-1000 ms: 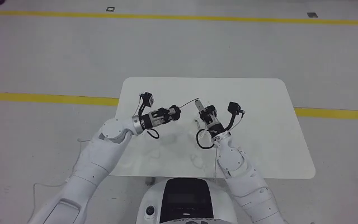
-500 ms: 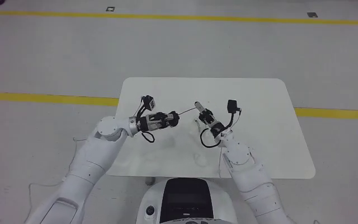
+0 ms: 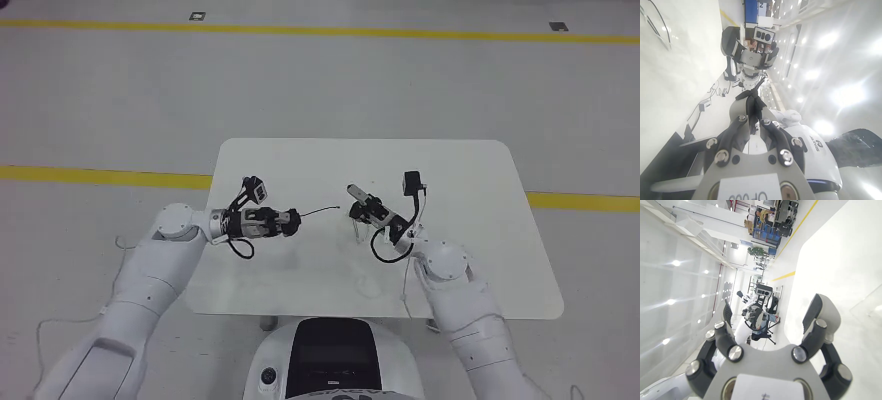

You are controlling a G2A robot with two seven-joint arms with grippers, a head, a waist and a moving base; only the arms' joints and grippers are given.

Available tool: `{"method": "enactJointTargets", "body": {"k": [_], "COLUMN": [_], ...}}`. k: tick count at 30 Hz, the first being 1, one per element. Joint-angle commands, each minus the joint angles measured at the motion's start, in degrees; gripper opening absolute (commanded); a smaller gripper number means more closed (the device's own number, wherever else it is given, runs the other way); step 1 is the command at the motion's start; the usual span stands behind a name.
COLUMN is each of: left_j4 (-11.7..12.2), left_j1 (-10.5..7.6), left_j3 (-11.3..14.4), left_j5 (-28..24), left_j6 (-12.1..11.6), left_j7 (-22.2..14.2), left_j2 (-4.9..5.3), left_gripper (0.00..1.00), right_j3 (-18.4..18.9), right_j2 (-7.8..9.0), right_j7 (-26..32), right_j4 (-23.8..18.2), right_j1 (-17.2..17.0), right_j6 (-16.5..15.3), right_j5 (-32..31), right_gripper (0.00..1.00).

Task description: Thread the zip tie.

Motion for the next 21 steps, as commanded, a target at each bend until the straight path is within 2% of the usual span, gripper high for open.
{"method": "enactJointTargets", "body": {"k": [1, 5, 7, 11, 13, 18, 21], "left_j4": [-0.05, -0.05, -0.38, 0.19, 0.07, -1.21, -1.73], "left_j1": [0.04, 0.04, 0.46, 0.76, 0.82, 0.80, 0.29], "left_j3": [-0.02, -0.02, 0.06, -0.20, 0.22, 3.30, 6.58], "left_j5": [-0.01, -0.01, 0.34, 0.53, 0.31, -1.48, -3.27], "left_j6": [0.03, 0.03, 0.39, 1.83, 2.10, 2.33, 3.06], "left_j7": [0.06, 0.06, 1.98, -0.23, -0.23, -0.23, -0.23], "left_j2": [0.00, 0.00, 0.04, 0.63, 0.97, 2.28, 3.46], "left_gripper": [0.00, 0.00, 0.00, 0.00, 0.00, 0.00, 0.00], "right_j3": [-0.01, -0.01, -0.01, 1.00, 1.79, 2.15, 1.80], "right_j2": [0.00, 0.00, 0.03, 0.68, 1.07, 1.70, 1.92], "right_j7": [-0.02, -0.02, -0.09, 10.49, 15.05, 23.69, 27.04], "right_j4": [0.00, 0.00, 0.06, 2.23, 3.96, 7.74, 10.33], "right_j1": [0.00, 0.00, -0.10, 1.35, 2.48, 5.10, 6.64], "right_j6": [0.01, 0.01, 0.25, 0.85, 1.12, 1.60, 2.45], "right_j5": [-0.01, -0.01, 0.31, 7.28, 10.22, 15.38, 18.00], "right_gripper": [1.00, 1.00, 1.00, 1.00, 1.00, 1.00, 1.00]}}
